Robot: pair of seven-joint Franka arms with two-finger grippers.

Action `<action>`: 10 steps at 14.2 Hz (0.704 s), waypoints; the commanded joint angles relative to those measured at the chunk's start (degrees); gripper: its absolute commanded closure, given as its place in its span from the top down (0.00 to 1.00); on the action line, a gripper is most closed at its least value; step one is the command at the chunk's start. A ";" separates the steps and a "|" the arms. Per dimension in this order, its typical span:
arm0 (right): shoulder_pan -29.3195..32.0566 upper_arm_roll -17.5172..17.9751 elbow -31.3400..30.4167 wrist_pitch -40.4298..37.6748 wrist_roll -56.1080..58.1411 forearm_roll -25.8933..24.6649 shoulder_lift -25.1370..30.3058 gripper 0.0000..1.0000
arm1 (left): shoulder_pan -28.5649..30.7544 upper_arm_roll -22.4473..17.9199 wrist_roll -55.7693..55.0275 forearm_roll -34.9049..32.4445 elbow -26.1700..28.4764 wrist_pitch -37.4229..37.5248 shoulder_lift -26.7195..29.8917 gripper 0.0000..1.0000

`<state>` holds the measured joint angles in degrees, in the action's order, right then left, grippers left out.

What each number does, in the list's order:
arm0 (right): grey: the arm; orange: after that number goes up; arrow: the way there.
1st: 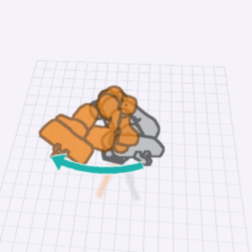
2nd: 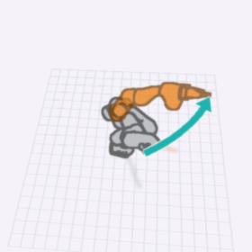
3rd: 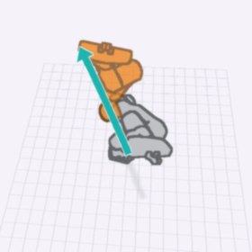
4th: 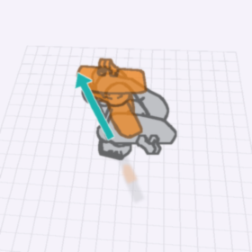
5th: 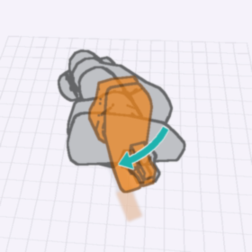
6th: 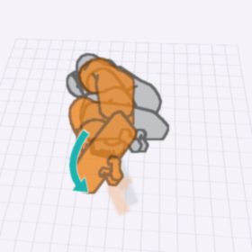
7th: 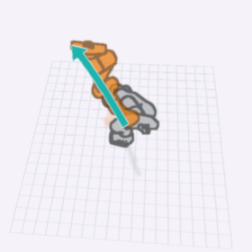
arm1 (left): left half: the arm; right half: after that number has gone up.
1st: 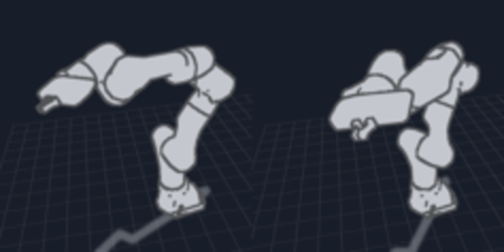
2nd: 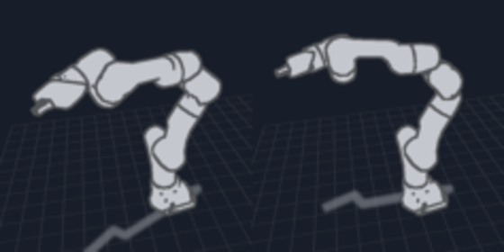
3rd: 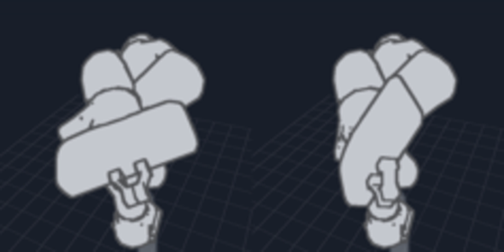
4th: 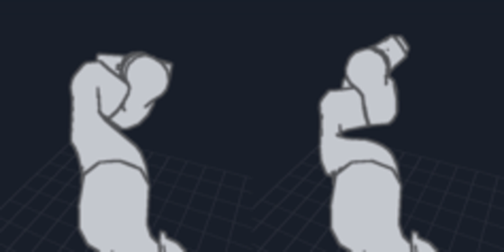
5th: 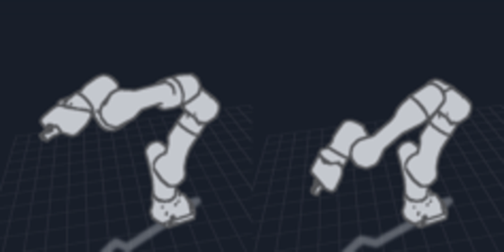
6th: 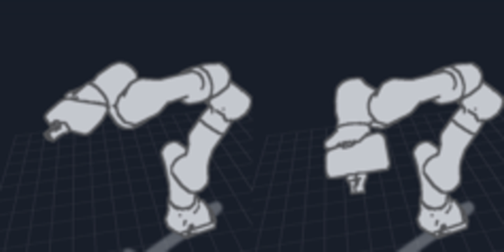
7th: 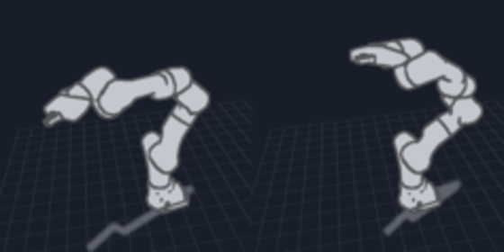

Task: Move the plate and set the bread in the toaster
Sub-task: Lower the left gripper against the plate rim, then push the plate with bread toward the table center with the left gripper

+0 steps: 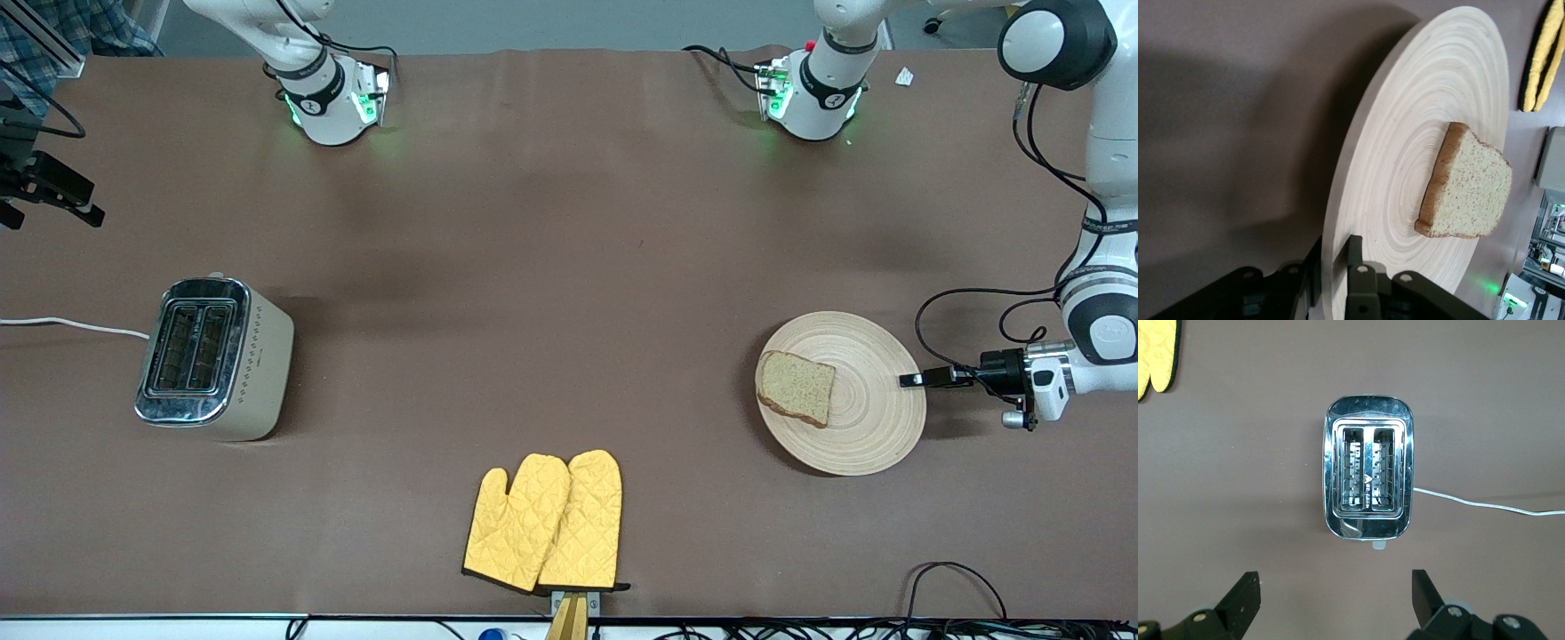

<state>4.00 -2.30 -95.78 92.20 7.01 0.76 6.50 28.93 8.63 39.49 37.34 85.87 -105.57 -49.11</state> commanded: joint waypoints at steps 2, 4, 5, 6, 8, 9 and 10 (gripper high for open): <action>0.30 0.19 -0.73 0.53 0.55 -0.68 0.70 1.00 | -0.54 3.22 2.09 -0.78 -0.09 -0.96 -0.55 0.00; 0.21 0.28 -0.73 0.44 0.46 -0.68 0.70 1.00 | -0.10 6.83 1.47 -0.78 -0.18 1.06 0.24 0.00; 0.21 0.28 -0.64 0.44 0.55 -0.68 0.70 1.00 | -0.10 8.32 0.94 -0.78 -0.61 1.85 0.33 0.00; 0.21 0.28 -0.55 0.53 0.55 -0.68 0.70 1.00 | -0.10 9.90 0.68 -1.04 -0.97 2.55 0.34 0.00; 0.13 0.28 -0.46 0.53 0.55 -0.68 0.70 1.00 | -0.54 13.76 -0.63 -1.22 -0.97 2.91 0.34 0.00; 0.21 0.28 -0.46 0.53 0.55 -0.68 0.70 1.00 | -0.62 16.66 -2.73 -1.40 -0.80 2.91 0.25 0.00; 0.21 0.28 -0.46 0.35 0.55 -0.68 0.70 1.00 | -0.97 18.34 -5.10 -1.48 -0.79 2.91 0.25 0.00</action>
<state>4.00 -2.25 -95.76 92.35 7.05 0.76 6.51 27.74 23.22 37.80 36.14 85.53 -104.65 -49.29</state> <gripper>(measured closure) 0.000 0.899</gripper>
